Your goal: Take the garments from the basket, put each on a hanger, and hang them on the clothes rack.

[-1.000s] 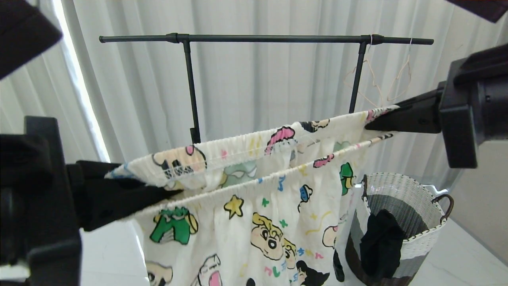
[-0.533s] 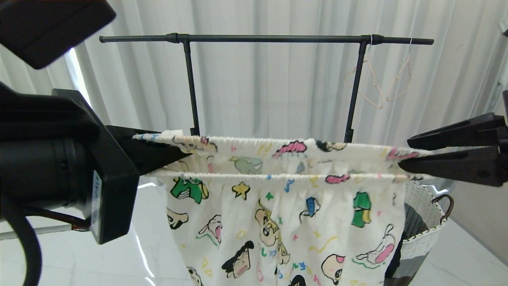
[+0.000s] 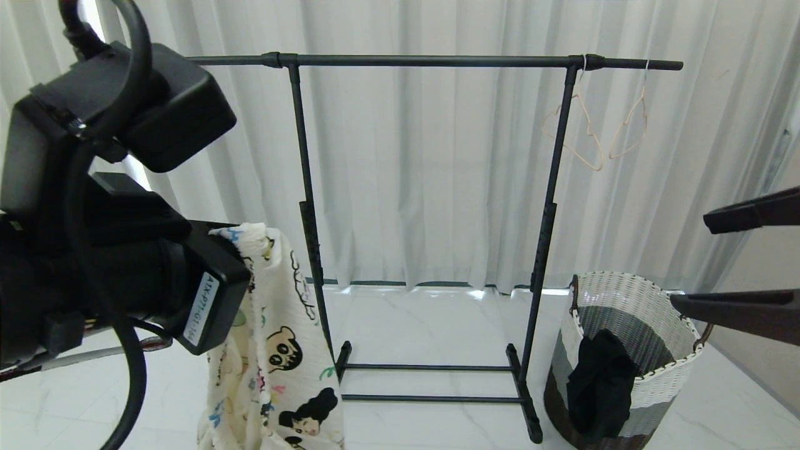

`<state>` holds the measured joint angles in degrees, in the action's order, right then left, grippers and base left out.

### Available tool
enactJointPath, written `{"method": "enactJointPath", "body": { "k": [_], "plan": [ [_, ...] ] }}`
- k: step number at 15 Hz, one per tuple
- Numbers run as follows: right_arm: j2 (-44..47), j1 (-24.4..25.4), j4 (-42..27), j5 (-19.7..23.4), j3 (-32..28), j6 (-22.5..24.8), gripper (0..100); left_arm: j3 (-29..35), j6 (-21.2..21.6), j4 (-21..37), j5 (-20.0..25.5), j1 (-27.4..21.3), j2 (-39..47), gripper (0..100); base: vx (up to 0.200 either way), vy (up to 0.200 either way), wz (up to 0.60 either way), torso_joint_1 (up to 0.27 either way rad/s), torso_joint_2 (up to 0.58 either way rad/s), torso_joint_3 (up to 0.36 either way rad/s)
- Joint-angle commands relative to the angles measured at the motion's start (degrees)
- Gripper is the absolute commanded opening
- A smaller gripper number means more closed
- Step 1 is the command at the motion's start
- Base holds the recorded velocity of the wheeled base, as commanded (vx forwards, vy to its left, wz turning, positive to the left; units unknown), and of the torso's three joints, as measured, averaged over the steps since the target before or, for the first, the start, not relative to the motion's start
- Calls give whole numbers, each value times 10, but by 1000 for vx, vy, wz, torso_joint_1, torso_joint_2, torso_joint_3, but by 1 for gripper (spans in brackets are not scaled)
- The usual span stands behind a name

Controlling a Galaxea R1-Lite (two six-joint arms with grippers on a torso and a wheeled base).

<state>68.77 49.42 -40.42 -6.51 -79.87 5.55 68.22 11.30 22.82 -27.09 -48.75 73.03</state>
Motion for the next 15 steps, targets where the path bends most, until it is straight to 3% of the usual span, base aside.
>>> {"method": "enactJointPath", "body": {
  "k": [1,3,5,7,12,15],
  "plan": [
    [-84,-102,-54,-35,71,3,100,-40,16,5,-3,103,-45,0,0,0,0,0,0,0],
    [-123,-214,-88,-38,111,2,100,-85,25,4,12,221,-76,0,0,0,0,0,0,0],
    [-135,-318,-86,-41,159,4,100,-124,23,1,67,313,-105,0,0,0,0,0,0,0],
    [-138,-379,-62,-44,195,16,100,-152,21,-8,85,371,-118,0,0,0,0,0,0,0],
    [-164,-407,27,-43,271,78,100,-178,18,-19,92,390,-141,0,0,0,0,0,0,0],
    [-162,-407,37,-42,272,93,100,-179,21,-19,91,392,-144,0,0,0,0,0,0,0]
  ]
}}
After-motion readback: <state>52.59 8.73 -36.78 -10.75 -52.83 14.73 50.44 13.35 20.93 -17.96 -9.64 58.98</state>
